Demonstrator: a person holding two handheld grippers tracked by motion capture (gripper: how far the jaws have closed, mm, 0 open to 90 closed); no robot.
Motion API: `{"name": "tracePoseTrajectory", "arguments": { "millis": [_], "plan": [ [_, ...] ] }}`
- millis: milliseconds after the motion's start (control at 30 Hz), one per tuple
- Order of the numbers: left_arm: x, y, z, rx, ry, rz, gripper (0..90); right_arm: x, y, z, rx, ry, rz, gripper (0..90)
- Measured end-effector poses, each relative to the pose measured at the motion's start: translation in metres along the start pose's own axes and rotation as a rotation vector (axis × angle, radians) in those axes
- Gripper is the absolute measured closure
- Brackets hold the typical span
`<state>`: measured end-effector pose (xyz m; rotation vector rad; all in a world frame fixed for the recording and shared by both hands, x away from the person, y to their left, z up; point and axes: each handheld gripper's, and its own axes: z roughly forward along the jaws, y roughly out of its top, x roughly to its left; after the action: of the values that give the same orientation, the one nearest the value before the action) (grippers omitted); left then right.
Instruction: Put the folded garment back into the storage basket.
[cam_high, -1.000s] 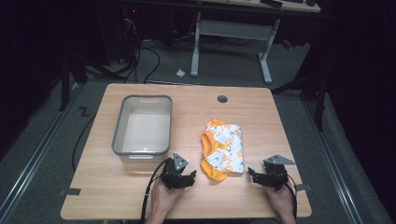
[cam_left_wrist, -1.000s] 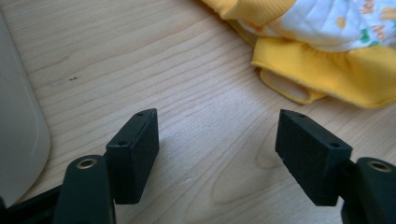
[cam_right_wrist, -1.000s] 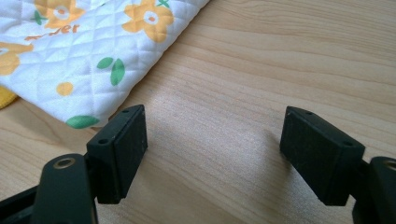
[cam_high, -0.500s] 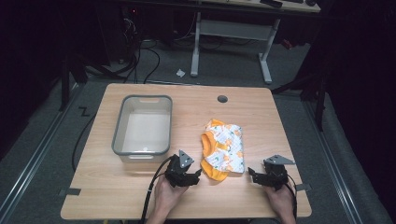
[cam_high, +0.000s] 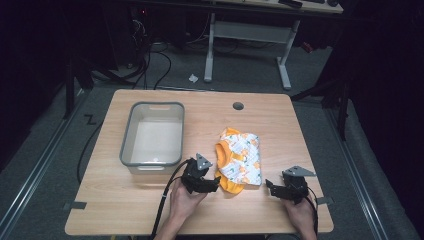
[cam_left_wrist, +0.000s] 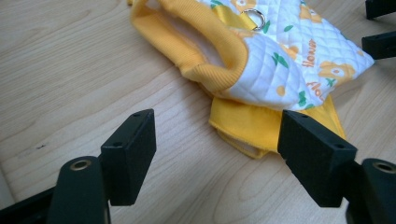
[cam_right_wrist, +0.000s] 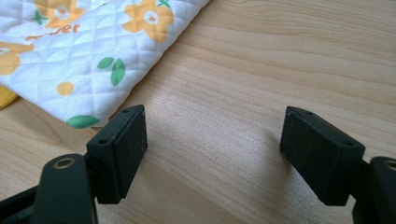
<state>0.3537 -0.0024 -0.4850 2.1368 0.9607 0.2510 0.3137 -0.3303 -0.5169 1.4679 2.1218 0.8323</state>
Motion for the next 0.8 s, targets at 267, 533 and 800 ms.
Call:
{"name": "tracePoseTrajectory", "arguments": {
  "millis": [267, 533, 800],
  "plan": [
    [-0.003, 0.019, 0.007, 0.017, -0.006, 0.017, 22.4, 0.0, 0.0, 0.0, 0.0, 0.0, -0.001, 23.4],
    [-0.005, 0.036, 0.02, 0.034, -0.037, 0.016, 15.0, 0.0, 0.0, 0.0, 0.0, 0.001, -0.001, 23.3],
    [-0.01, 0.059, 0.032, 0.061, -0.029, 0.041, 12.9, 0.0, 0.0, 0.0, 0.0, 0.001, -0.001, 23.4]
  ]
}}
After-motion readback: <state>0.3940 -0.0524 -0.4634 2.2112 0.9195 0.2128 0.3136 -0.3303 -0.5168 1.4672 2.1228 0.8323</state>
